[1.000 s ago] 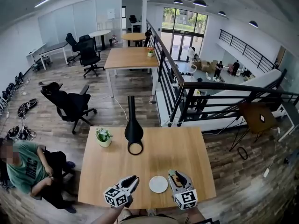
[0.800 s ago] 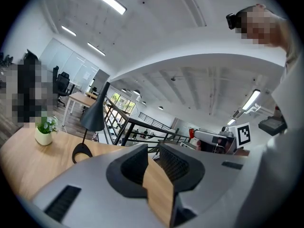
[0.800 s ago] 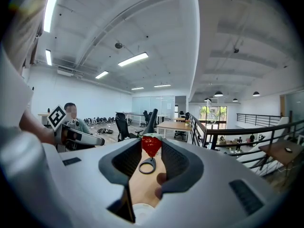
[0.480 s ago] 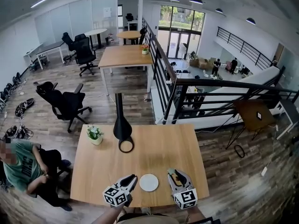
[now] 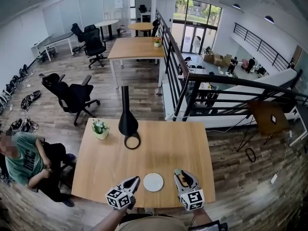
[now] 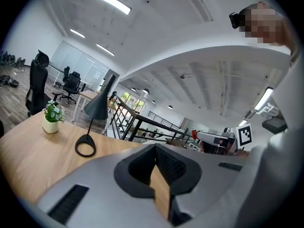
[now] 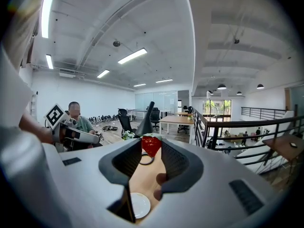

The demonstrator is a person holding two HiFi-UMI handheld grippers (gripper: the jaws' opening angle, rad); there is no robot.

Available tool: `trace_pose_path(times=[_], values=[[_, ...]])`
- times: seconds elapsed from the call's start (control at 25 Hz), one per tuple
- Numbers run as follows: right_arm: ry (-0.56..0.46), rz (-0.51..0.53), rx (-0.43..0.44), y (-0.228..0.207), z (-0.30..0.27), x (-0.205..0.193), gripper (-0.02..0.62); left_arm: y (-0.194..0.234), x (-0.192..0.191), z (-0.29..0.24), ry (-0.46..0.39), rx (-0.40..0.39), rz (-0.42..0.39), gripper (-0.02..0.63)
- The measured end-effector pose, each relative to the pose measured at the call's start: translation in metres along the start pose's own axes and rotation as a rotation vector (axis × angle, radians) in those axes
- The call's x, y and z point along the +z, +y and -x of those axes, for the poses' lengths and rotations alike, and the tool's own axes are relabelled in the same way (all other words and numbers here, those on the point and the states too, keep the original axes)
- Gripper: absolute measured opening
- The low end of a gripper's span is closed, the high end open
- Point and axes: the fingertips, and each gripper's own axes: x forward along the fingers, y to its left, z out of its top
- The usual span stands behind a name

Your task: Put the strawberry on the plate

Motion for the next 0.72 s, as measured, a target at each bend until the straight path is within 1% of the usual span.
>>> trace_pose_path(times=[0.36, 0.72], values=[[0.066, -0.037, 0.049, 0.007, -0.025, -0.031, 0.135, 0.019, -0.008, 0.011, 0.041, 0.054, -0.006, 0.005], [0.199, -0.046, 0.126, 0.029, -0.055, -0.087, 0.135, 0.037, -0.022, 0.032, 0.070, 0.100, 0.007, 0.003]])
